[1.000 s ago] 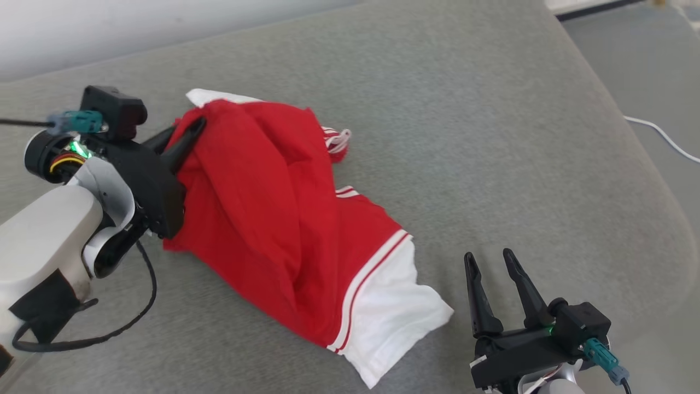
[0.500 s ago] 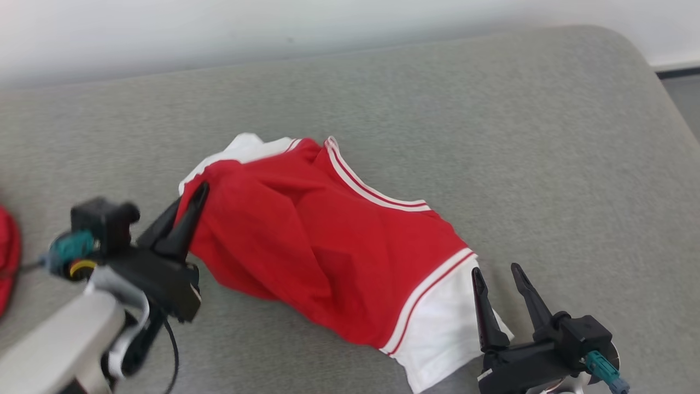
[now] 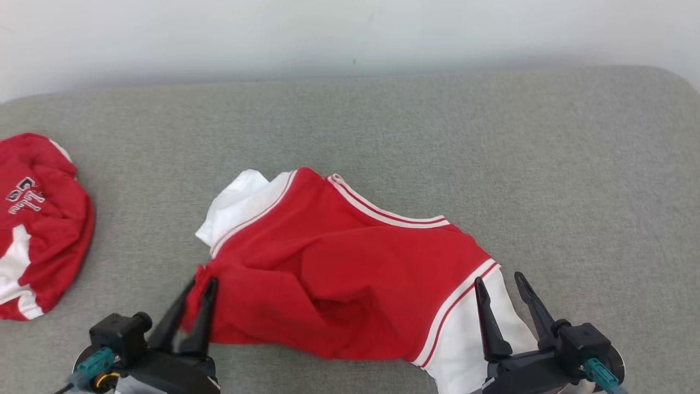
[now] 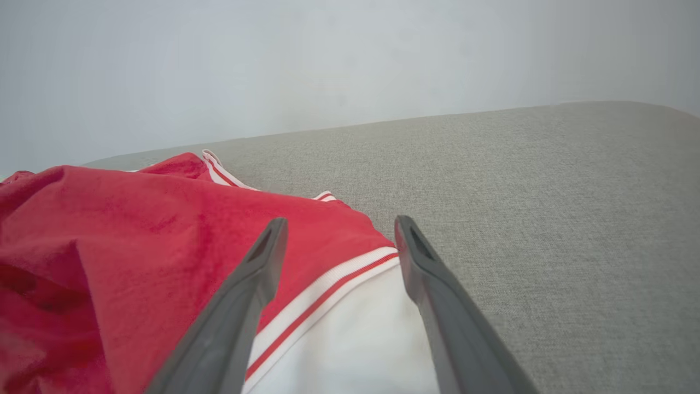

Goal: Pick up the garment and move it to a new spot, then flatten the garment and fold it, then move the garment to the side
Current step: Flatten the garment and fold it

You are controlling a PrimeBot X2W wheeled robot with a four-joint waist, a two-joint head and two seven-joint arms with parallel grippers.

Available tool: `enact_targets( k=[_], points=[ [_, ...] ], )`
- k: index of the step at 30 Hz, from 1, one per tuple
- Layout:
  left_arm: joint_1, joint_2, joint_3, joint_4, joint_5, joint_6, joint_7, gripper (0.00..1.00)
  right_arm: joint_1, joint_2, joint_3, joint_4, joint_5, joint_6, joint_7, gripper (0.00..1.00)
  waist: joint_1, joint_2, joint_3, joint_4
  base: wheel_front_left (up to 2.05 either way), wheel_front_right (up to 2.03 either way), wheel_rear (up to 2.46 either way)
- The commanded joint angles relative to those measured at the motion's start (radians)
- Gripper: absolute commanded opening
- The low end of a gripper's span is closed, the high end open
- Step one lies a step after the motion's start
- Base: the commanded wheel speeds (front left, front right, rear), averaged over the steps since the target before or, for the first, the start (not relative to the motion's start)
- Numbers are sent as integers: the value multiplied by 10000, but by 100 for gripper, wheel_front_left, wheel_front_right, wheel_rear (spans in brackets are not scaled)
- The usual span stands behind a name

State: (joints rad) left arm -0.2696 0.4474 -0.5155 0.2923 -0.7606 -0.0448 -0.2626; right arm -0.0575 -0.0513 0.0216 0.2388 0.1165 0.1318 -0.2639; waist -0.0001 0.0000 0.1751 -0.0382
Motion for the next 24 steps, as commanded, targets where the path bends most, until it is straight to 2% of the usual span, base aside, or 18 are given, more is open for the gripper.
enact_targets(
  k=[1, 5, 6, 12, 21, 24],
  points=[
    [227, -166, 295, -14, 305, -73, -31, 100, 108, 23, 4, 1, -38, -22, -8, 100, 1, 0, -163, 163, 0, 0, 0],
    [625, -693, 1314, -229, 1102, -262, -31, 100, 187, 24, 20, 37, -34, -22, -8, 100, 1, 0, -316, 267, 0, 0, 0],
    [827, -908, 1819, -359, 1429, -382, -32, 100, 230, 24, 16, 54, -20, -22, -8, 100, 1, 0, -400, 311, 0, 0, 0],
    [1289, -1339, 2832, -581, 2204, -666, -32, 100, 369, 24, 5, 84, 41, -22, -8, 100, 1, 0, -624, 414, 0, 0, 0],
    [1668, -1635, 2967, -784, 2876, -820, -32, 100, 479, 25, 17, 75, 0, -22, -8, 100, 1, 0, -765, 474, 0, 0, 0],
    [1635, -1516, 2739, -740, 3280, -847, -32, 100, 518, 23, 31, 70, -2, -22, -8, 100, 1, 0, -792, 462, 0, 0, 0]
  ],
)
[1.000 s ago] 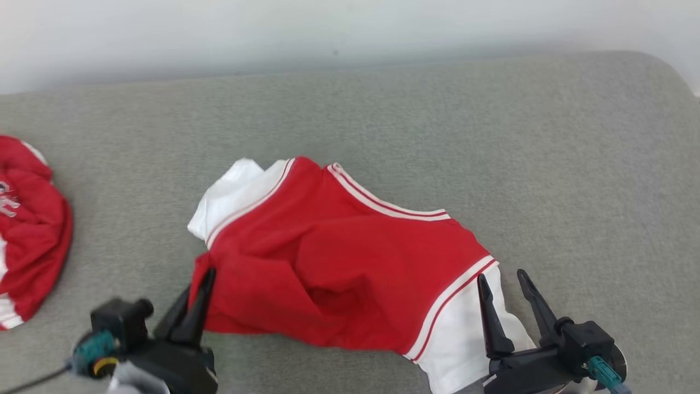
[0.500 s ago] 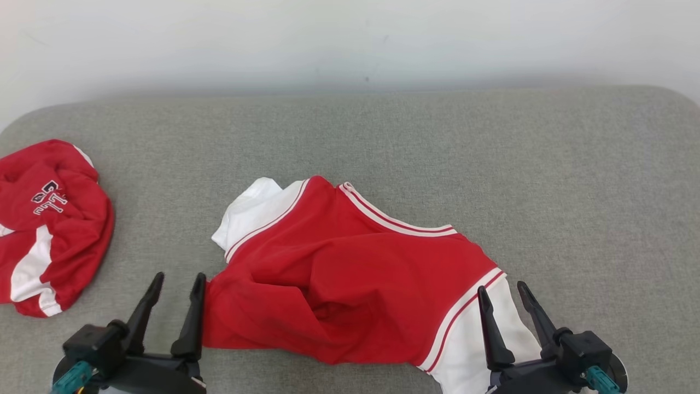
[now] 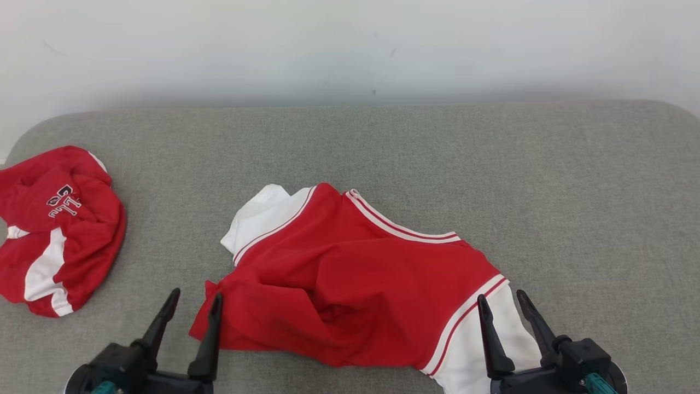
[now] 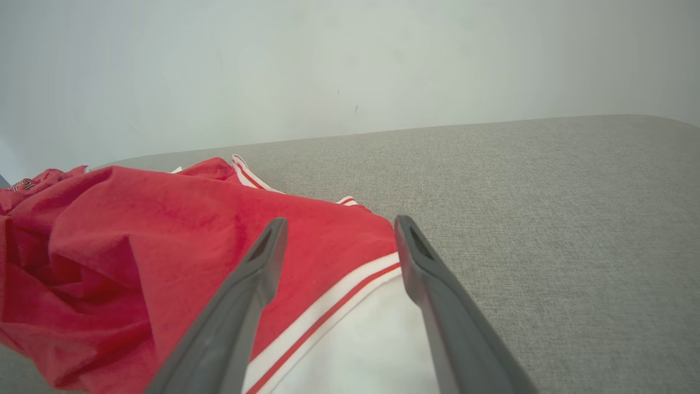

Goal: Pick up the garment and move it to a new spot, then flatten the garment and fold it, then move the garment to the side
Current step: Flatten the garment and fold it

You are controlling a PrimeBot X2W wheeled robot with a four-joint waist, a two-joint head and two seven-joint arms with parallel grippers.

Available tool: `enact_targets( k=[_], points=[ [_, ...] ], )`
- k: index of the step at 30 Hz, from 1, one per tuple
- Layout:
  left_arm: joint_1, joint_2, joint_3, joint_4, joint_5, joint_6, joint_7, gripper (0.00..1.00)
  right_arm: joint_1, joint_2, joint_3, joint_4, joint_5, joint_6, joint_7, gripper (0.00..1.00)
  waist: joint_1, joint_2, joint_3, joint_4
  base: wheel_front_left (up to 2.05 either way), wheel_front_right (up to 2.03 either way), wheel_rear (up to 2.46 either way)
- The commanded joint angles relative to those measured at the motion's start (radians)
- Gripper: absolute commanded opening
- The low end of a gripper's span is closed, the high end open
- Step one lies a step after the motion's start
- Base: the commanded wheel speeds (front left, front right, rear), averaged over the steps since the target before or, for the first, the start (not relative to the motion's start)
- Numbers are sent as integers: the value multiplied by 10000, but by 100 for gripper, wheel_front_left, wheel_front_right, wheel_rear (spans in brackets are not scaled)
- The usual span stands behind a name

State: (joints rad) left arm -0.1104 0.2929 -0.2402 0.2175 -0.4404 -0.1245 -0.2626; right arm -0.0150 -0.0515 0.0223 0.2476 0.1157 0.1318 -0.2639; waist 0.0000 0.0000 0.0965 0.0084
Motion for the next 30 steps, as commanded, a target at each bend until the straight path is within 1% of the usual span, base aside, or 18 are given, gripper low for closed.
enact_targets(
  k=[1, 5, 10, 17, 18, 20, 25, 30],
  points=[
    [8, 18, -91, 61, 104, -56, -32, 100, 102, 25, 31, -11, 14, -22, -8, 100, 0, 0, -8, -13, 0, 0, 0],
    [-252, 130, -310, 296, 281, -42, -33, 100, 63, 26, 101, 19, 36, -22, -8, 100, 0, 0, 10, -85, 0, 0, 0],
    [-727, 314, -754, 806, 208, -63, -33, 100, -40, 25, 202, 63, 36, -22, -8, 100, 0, 0, 58, -327, 0, 0, 0],
    [-1305, 664, -1394, 1620, -296, -54, -33, 100, -88, 25, 172, 80, 63, -22, -7, 100, 0, 0, 199, -735, 0, 0, 0],
    [-1365, 699, -1474, 1711, -349, -54, -33, 44, -74, 27, 152, 74, 69, -22, -7, 100, 0, 0, 203, -766, 0, 0, 0],
    [-1431, 727, -1553, 1853, -495, -55, -33, 0, -29, 27, 116, 64, 90, -22, -7, 100, 0, 0, 190, -810, 0, 0, 0],
    [-1413, 704, -1673, 2220, -805, -56, -33, 0, 135, 27, 39, 30, 93, -22, -7, 100, 0, 0, 89, -701, 0, 0, 0],
    [-1265, 624, -1710, 1998, -849, -56, -33, 0, 155, 27, 15, 19, 23, -23, -7, 100, 0, 0, -40, -377, 0, 0, 0]
  ],
)
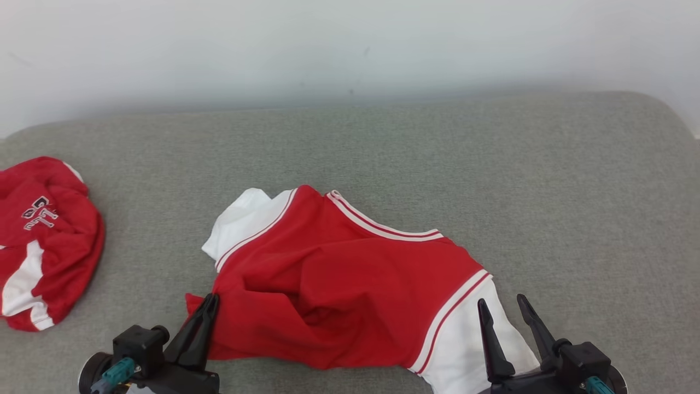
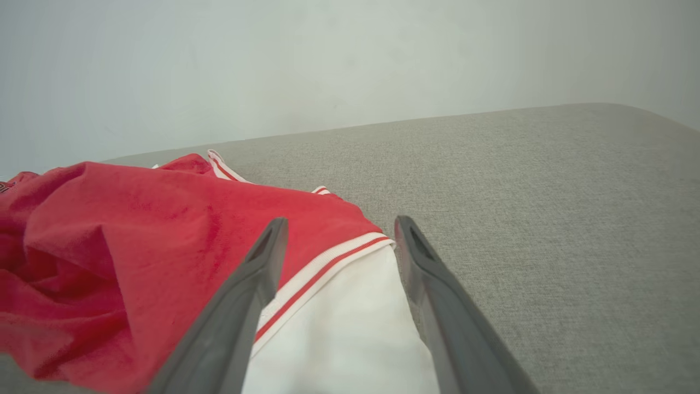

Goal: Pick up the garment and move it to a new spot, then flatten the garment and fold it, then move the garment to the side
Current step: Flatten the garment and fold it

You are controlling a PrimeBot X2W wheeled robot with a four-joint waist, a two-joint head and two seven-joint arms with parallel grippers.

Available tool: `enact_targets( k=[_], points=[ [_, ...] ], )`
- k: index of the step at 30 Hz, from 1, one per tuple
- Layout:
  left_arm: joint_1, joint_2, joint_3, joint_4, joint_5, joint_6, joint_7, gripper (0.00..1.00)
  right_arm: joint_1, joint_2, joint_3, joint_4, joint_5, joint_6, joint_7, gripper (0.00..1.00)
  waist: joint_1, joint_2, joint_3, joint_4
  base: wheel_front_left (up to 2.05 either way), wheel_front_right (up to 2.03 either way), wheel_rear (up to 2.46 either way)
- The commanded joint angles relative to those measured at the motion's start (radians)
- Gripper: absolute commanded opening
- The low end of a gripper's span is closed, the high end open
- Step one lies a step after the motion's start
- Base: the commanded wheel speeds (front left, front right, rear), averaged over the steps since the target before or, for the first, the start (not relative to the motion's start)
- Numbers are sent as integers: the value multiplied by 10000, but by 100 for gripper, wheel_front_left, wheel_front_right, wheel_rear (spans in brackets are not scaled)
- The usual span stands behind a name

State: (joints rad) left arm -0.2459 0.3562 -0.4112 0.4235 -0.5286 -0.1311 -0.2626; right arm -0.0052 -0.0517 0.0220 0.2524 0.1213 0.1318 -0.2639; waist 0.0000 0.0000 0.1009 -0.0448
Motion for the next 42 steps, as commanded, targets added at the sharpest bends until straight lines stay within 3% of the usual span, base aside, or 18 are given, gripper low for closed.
enact_targets(
  k=[1, 13, 25, 26, 27, 28, 42],
  points=[
    [155, -7, 8, -159, 100, 9, -33, 0, 83, 29, 14, -44, -43, -23, -7, 100, 0, 0, -108, 233, 0, 0, 0],
    [2148, -623, 1259, -2429, 349, 254, -33, 0, 246, 26, -94, -77, 66, -23, -7, 100, 0, 0, -212, 1180, 0, 0, 0],
    [4015, -1555, 1772, -1763, 51, 247, -33, 0, 276, 29, -112, -2, 35, -23, -7, 100, 0, 0, -273, 1324, 0, 0, 0],
    [3989, -1562, 1815, -1747, 223, 226, -33, 4, 295, 27, -135, -1, 26, -23, -7, 100, 0, 0, -289, 1338, 0, 0, 0],
    [3953, -1639, 1927, -1795, 299, 214, -33, 78, 316, 29, -151, -2, 22, -23, -7, 100, 0, 0, -307, 1354, 0, 0, 0],
    [3964, -1736, 2012, -1827, 318, 191, -33, 100, 334, 29, -160, -4, 22, -23, -7, 100, 0, 0, -325, 1366, 0, 0, 0],
    [3777, -2247, 4410, -3552, 1998, 22, -33, 100, 383, 27, -161, 11, 90, -23, -7, 100, 0, 0, -571, 1195, 0, 0, 0]
  ],
)
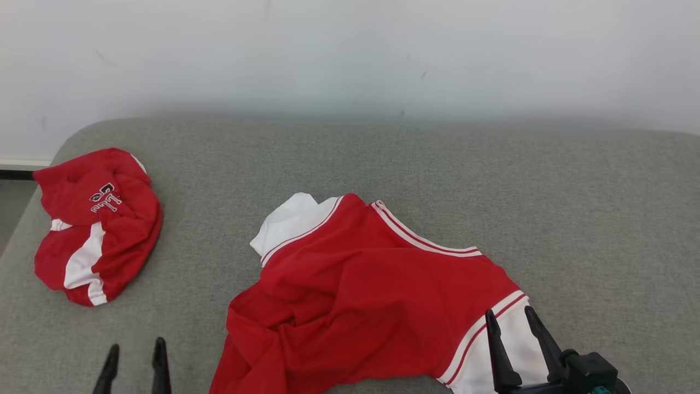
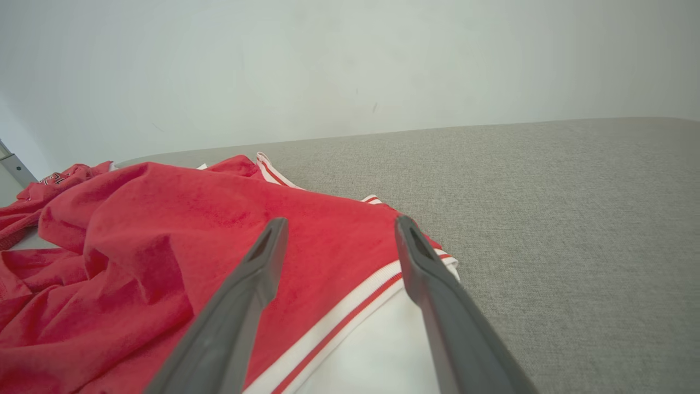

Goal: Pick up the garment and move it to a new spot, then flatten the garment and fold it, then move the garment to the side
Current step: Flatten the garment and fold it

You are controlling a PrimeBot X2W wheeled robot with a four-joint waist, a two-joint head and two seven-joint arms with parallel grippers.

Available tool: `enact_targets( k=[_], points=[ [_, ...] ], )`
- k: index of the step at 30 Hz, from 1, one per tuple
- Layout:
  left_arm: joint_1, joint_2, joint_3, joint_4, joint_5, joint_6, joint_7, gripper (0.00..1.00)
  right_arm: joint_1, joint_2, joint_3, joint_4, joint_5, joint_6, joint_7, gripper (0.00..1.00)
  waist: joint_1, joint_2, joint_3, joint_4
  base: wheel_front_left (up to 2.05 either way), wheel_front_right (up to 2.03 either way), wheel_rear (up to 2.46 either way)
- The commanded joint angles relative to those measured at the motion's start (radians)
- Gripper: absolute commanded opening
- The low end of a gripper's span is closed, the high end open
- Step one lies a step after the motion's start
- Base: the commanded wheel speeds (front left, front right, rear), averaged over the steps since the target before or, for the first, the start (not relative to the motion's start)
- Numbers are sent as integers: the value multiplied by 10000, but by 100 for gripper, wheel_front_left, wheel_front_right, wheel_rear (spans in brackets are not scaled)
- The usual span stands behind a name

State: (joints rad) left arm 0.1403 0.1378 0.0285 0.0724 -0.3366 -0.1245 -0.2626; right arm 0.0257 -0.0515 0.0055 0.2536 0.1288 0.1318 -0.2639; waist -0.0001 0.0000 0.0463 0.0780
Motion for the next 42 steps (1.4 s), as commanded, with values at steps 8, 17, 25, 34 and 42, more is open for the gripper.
enact_targets(
  k=[8, 17, 25, 34, 42],
  points=[
    [26, -218, 841, -241, 1580, -57, -33, 100, 220, 27, -71, 80, -45, -23, -7, 100, 1, 0, -204, -254, 0, 0, 0],
    [-36, -317, 615, 226, 1976, -54, -33, 100, 282, 27, -80, 251, -187, -23, -7, 100, 1, 0, -278, -384, 0, 0, 0],
    [-351, -401, 383, 183, 1865, -55, -33, 100, -673, -263, 439, 461, -503, -23, -7, 100, 1, 0, -135, -154, 0, 0, 0],
    [-823, -502, -41, 33, 1780, -56, -33, 100, -3586, -1017, 1375, 2166, -544, -23, 295, 100, 1, 0, 354, 682, 0, 0, 0],
    [-1356, -614, -409, 85, 1583, -57, -33, 100, -6185, -1594, 2156, 4151, -362, -23, 1223, 100, 1, 0, 1014, 1548, 0, 0, 0]
  ],
)
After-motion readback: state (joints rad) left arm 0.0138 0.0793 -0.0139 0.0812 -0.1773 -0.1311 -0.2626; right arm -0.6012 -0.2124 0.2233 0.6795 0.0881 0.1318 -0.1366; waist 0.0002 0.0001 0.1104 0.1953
